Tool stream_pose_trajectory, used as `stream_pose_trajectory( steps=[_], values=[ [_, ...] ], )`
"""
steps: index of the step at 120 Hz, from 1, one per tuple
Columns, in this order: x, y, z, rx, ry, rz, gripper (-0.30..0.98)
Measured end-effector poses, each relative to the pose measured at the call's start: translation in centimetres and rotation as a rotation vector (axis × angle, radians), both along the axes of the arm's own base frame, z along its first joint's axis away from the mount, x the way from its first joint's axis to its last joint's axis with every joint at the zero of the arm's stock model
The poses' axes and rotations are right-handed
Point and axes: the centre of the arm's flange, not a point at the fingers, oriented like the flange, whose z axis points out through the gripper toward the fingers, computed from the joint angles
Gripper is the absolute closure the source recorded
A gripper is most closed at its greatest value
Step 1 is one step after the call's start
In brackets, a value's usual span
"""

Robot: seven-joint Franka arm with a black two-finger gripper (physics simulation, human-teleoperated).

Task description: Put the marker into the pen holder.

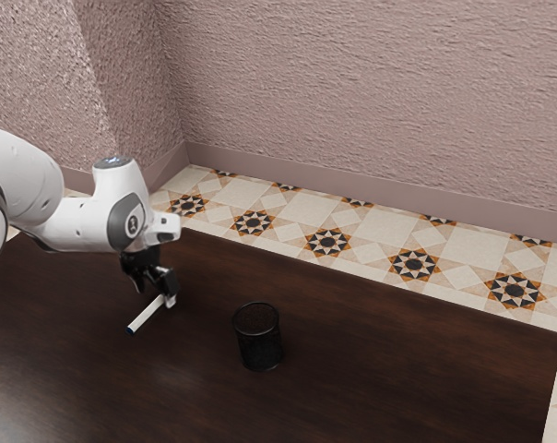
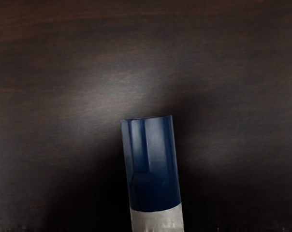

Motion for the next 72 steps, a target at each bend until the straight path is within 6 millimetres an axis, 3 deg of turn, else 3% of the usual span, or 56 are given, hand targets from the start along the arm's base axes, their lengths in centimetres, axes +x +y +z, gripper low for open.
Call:
stream_pose_trajectory(
  steps=[56, 72],
  values=[
    [0.9, -0.5, -0.4, -0.006, 0.055, 0.047, 0.01],
    [1.9, -0.5, -0.1, 0.001, 0.045, 0.051, 0.02]
  ],
)
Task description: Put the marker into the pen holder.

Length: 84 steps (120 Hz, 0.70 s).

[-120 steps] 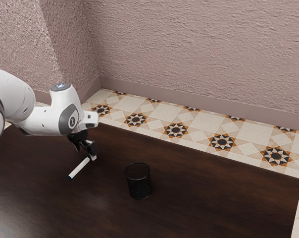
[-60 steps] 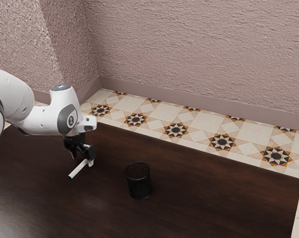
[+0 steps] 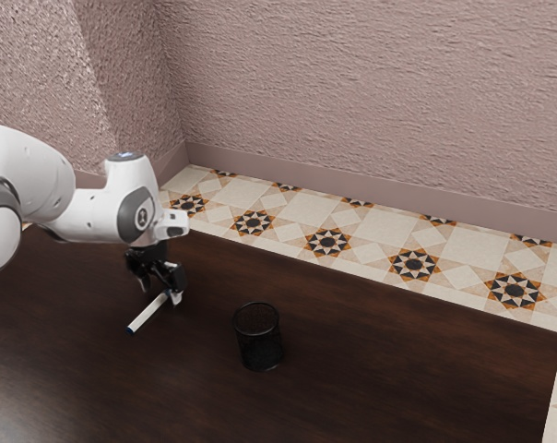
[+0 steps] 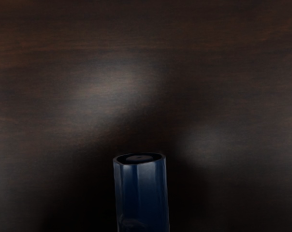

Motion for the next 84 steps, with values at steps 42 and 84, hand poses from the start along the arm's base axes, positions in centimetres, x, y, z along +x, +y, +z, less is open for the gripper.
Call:
stream_pose_trajectory(
  steps=[42, 84],
  values=[
    [0.44, -0.01, 0.01, 0.017, 0.007, 0.0, 0.38],
    [0.53, -0.09, 0.03, 0.028, 0.017, 0.003, 0.68]
  ],
)
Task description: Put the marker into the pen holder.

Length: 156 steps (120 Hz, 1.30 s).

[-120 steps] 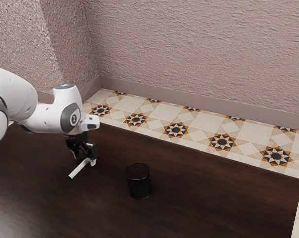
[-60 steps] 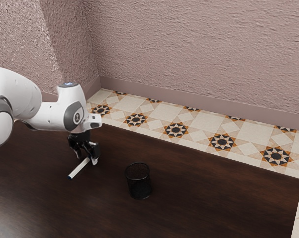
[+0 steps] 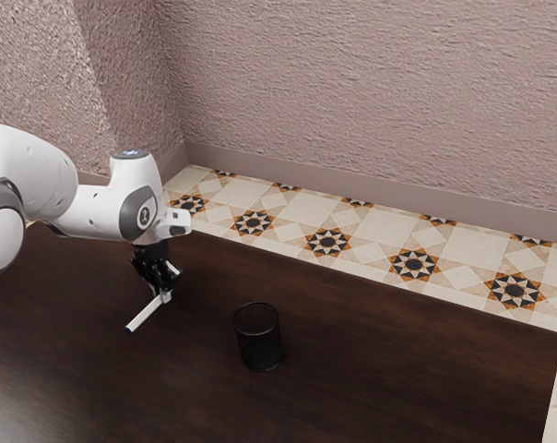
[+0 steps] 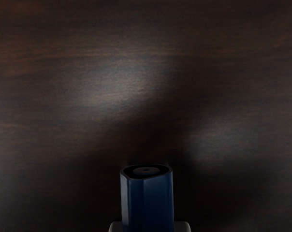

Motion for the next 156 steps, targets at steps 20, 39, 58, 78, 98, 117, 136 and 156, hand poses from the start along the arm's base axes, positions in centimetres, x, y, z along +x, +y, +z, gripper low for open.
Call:
stream_pose_trajectory(
  steps=[20, 39, 58, 78, 98, 117, 136, 156],
  values=[
    [0.7, -1.1, 2.0, -0.002, -0.029, -0.011, 0.74],
    [1.6, -4.7, 6.5, -0.026, -0.09, -0.055, 0.75],
    [1.7, -10.7, 11.9, -0.043, -0.152, -0.148, 0.76],
    [2.6, -17.4, 18.4, -0.068, -0.236, -0.23, 0.76],
    [2.5, -21.1, 19.9, -0.088, -0.24, -0.253, 0.76],
    [2.9, -22.6, 17.9, -0.098, -0.205, -0.246, 0.77],
    [3.0, -23.3, 17.0, -0.101, -0.189, -0.23, 0.77],
    [1.8, -23.3, 20.7, -0.097, -0.239, -0.216, 0.77]
  ],
)
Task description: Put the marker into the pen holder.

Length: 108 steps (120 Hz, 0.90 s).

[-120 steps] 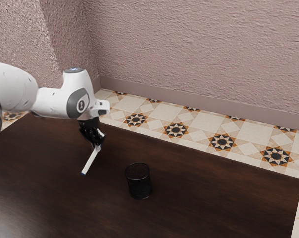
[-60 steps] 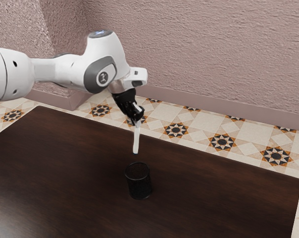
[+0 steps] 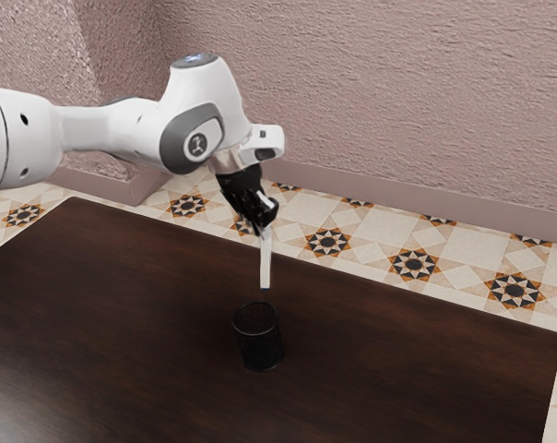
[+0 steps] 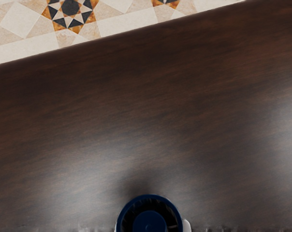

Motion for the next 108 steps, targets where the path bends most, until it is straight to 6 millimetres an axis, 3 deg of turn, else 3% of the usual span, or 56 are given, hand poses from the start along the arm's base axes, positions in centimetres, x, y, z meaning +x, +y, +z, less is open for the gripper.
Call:
stream_pose_trajectory(
  steps=[17, 44, 63, 93, 108],
  values=[
    [-2.5, 0.0, 1.1, 0.004, 0.002, 0.012, 0.77],
    [-6.0, -2.3, 0.4, 0.011, 0.027, -0.002, 0.77],
    [-7.0, -2.8, -2.2, 0.018, 0.065, 0.009, 0.77],
    [-7.5, -0.8, -5.5, 0.02, 0.1, 0.073, 0.76],
    [-7.9, -1.0, -7.0, 0.02, 0.113, 0.084, 0.76]
  ],
)
